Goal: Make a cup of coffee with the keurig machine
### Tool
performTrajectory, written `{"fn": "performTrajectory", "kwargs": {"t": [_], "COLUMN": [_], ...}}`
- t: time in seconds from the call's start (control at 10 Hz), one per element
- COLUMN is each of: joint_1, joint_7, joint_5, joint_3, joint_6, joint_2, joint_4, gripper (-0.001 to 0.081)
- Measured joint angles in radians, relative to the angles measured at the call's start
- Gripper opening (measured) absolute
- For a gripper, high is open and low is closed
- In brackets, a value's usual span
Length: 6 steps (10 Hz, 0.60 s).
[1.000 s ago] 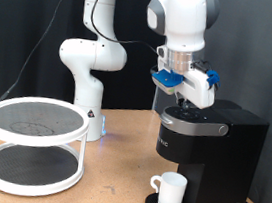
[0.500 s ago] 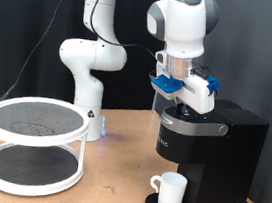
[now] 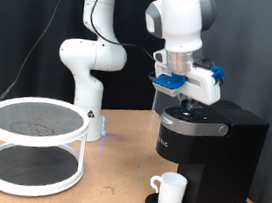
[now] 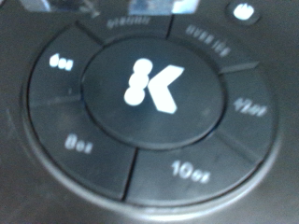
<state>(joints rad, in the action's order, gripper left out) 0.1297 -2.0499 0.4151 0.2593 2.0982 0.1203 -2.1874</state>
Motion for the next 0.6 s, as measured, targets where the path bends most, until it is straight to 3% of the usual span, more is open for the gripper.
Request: {"fn": "performTrajectory", "kwargs": {"t": [0.3,0.6], "joint_1": [0.002,0.003], "joint_7": [0.004,-0.041], "joint_5": [0.028,0.026], "joint_3": [0.000,0.000], "joint_6": [0.010,0.004], "joint_2": [0.082,0.113], "joint_4": [-0.033,-0.039], "gripper": [0.0000,0.0000]}}
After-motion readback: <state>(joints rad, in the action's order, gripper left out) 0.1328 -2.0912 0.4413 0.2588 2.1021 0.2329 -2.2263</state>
